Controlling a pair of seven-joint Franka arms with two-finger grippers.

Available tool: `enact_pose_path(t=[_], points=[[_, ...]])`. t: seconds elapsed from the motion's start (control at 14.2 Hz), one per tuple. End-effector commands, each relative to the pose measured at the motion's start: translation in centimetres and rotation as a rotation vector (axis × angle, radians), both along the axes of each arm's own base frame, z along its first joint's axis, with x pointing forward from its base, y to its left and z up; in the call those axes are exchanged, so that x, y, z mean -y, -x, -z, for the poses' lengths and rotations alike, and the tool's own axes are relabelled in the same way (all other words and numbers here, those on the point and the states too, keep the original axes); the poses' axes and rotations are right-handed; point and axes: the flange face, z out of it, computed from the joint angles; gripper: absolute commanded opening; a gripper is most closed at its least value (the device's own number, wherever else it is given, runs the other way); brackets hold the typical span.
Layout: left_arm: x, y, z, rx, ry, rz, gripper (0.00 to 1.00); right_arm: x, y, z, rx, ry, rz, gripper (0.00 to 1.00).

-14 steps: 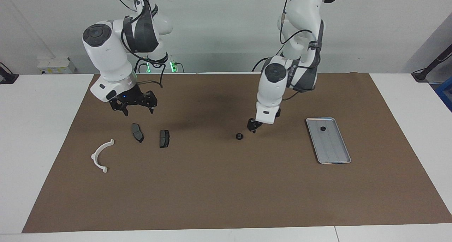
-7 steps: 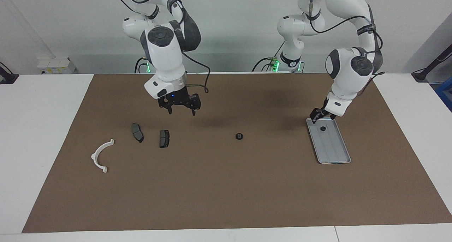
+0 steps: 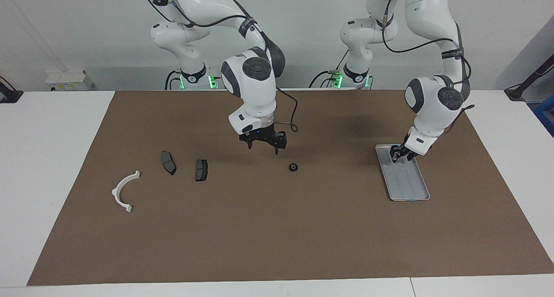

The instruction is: Place bearing gear from tray to pile

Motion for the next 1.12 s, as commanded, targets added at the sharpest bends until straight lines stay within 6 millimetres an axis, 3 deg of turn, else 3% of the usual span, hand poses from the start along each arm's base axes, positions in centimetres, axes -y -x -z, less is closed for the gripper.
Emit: enact_pose_path(t=[0.0, 0.28, 0.7, 0.84, 1.05], points=[[-0.1, 0.4, 0.6, 0.004, 0.000, 0.009, 0.62, -5.1, -2.1, 3.6, 0.026, 0.029, 0.065, 1.00], [-0.1, 1.2, 0.9, -0.051, -0.003, -0.004, 0.62, -7.8, -3.9, 6.9, 0.033, 0.027, 0.108, 1.00], [0.4, 2.1, 1.3, -0.075, -0.005, -0.035, 0.62, -11.4, -2.3, 9.9, 0.018, 0.024, 0.109, 0.98], [0.4, 2.2, 1.4, -0.078, -0.005, -0.035, 0.50, -11.4, -2.3, 9.8, 0.018, 0.022, 0.108, 0.95], [0.1, 2.3, 1.5, -0.078, -0.005, -0.038, 0.22, -10.8, -2.4, 9.9, 0.004, 0.032, 0.111, 0.92]])
